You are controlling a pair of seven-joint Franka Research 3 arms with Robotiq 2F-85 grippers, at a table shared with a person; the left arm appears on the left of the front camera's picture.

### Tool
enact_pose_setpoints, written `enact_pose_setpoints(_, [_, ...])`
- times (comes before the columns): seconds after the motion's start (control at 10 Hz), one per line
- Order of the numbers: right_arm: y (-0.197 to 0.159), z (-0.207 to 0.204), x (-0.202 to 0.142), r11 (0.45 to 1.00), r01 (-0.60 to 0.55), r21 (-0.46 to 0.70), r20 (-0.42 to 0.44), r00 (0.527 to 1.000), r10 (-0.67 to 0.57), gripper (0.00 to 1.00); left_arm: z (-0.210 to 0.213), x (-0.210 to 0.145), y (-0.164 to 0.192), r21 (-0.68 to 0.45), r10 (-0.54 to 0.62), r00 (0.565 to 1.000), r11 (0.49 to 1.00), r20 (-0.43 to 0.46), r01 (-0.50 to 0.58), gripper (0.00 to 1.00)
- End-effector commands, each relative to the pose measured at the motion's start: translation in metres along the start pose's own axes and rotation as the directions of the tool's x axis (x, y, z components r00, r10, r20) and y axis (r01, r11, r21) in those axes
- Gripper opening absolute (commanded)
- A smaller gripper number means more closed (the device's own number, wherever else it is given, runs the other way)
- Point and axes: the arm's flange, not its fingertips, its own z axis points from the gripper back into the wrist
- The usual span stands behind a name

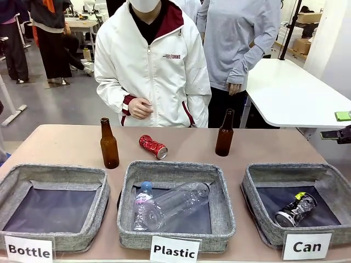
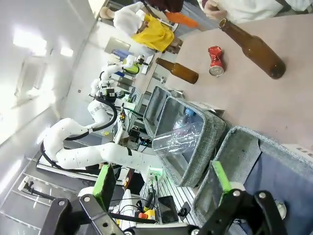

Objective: Sort the can waste into the basket.
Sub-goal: Pick up the can waste from the table and place it in the right Fabric basket.

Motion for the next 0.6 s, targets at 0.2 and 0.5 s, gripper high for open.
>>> enact_pose_setpoints(0.2, [0.0006,0.0003,-0.0012,1.0,-0.023,0.016,0.005,1.0,0.023,1.0,0.0001,-0.0003,-0.0004,0.003,-0.009,1.0,1.0,0.004,0.009,1.0])
enact_pose_setpoints(0.5, [0.0006,0.0003,-0.0012,1.0,-0.023,0.016,0.005,1.0,0.023,1.0,0.0001,-0.0003,-0.0004,0.003,-0.009,1.0,1.0,0.004,0.009,1.0])
